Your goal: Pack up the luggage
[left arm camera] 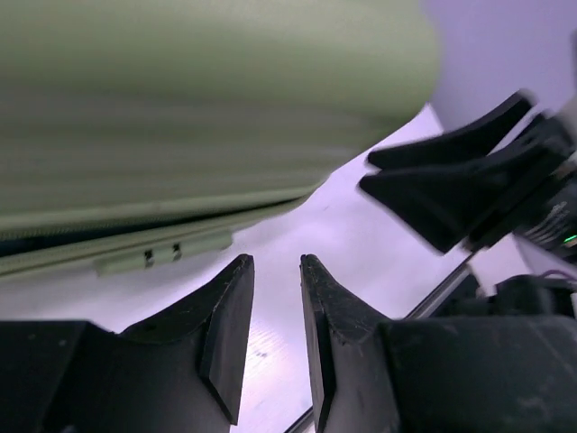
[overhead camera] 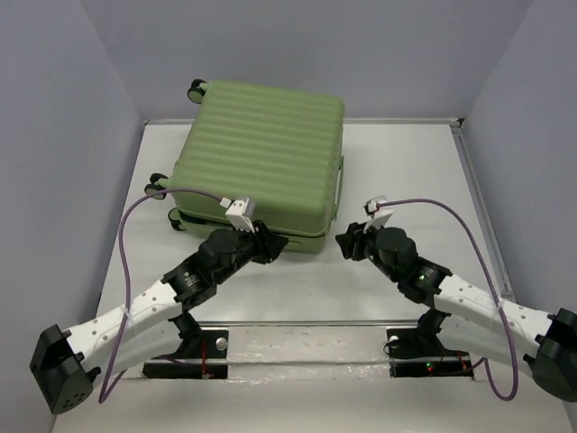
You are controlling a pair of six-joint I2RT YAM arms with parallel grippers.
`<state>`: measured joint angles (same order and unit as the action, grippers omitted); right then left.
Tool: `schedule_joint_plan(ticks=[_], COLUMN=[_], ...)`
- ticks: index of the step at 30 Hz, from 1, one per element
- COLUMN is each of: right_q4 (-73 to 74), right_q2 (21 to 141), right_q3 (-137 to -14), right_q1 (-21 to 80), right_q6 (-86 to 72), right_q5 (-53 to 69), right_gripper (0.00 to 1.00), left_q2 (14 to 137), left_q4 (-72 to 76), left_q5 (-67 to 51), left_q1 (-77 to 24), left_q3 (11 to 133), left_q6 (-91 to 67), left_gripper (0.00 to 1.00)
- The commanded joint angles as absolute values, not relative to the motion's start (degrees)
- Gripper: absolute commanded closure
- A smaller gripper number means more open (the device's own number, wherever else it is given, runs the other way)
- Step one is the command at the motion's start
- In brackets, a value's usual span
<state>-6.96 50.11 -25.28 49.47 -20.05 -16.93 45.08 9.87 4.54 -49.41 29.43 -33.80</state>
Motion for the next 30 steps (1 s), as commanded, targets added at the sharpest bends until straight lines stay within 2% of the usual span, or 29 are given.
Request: schedule_joint_plan(ticks=[1,10,19,22,23,25,30], right_q4=[-5.19,-10.10,-16.34,-18.89,-19.42,-19.34,-16.09], right_q2=[52.55,58.80,66.97,67.32,67.24,66.28,63.11], right_q3=[-29.97,-31.73,-33.49,-32.35,-32.17,-31.56,-29.62], right_q1=[44.22,43.59,43.59,43.59,43.59,43.59,45.78], right_q6=[-12.40,-10.99,-11.07,-11.86,-11.87,-12.82,-15.02], right_q5=[-4.84,4.13,0.09,-3.77,-4.21,-4.83,-2.20], right_gripper=[0.50,0.48,0.49,0.65,0.81,0.93,0.93], left_q2=[46.40,55.19,62.57,63.89,64.16,64.95,65.74], left_q4=[11.95,18.72,21.18,21.53,21.62,22.23,24.69], left_q5=[3.87,6.68,8.35,8.53,8.53,8.79,10.81], left_q1=[-49.83,-49.83,-49.83,-49.83,-49.83,-49.83,-49.83], left_q3=[25.06,25.13,29.71,30.50,30.85,31.63,32.52], left_q6=[-34.80,-33.75,-31.73,-31.20,-31.11,-30.59,-29.97], left_gripper=[0.61,0.60,0.59,0.59,0.59,0.59,0.59])
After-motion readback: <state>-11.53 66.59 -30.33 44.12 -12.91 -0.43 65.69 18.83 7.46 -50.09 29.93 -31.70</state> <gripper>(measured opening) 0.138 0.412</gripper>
